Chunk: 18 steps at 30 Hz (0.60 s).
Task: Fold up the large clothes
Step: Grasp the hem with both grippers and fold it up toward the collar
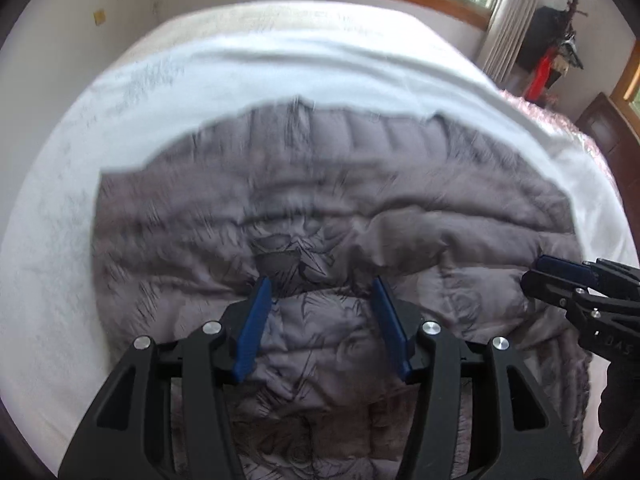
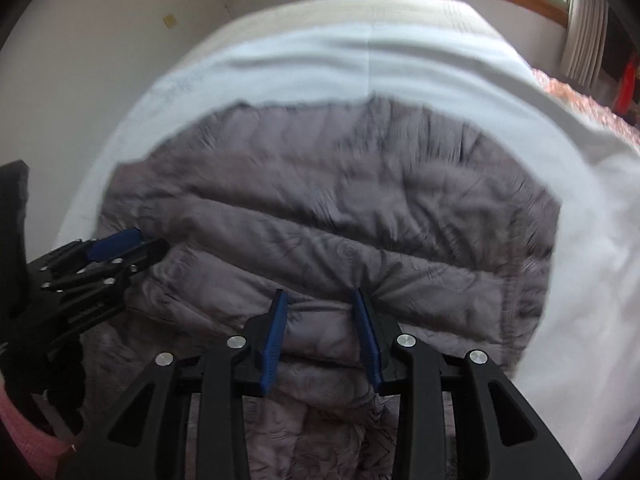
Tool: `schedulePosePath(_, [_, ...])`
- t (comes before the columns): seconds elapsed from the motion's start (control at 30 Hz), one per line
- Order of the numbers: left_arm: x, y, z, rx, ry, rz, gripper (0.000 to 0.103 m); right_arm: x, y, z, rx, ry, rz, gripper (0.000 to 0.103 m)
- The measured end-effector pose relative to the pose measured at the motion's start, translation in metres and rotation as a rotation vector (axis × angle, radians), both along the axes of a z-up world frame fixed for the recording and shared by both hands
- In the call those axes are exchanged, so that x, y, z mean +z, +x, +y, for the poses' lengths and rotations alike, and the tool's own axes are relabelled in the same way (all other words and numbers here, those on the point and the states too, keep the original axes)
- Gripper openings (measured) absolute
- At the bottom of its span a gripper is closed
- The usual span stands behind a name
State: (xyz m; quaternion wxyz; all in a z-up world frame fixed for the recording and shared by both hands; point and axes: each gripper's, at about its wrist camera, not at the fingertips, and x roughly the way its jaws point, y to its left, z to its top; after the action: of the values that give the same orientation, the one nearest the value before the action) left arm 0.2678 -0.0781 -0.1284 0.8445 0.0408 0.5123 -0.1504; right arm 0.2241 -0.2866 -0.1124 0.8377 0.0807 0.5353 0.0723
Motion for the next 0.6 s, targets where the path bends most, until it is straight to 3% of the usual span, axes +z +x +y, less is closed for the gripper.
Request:
schedulePosePath(0.1, [-0.014, 0.0, -0.002, -0.009, 0.018, -0.007, 0.053, -0.018, 0.002, 0.003, -0.005, -0.016, -0.021, 0.035])
schedulePosePath(0.3, [-0.016, 0.004, -0.003, 0.012, 0.028, 0.01, 0.053, -0.015, 0.007, -0.001, -0.028, 0.011, 0.01, 0.034])
schedulePosePath(0.4, [0.002, -0.004, -0.001, 0.026, 0.05, 0.014, 0.051, 0.007, -0.005, -0.011, -0.048, 0.075, 0.002, 0.035])
schedulePosePath(0.6, [0.068, -0.062, 0.021, 0.003, 0.016, -0.077, 0.054, 0.051, -0.068, -0.012, -0.002, 0.098, -0.066, 0.038])
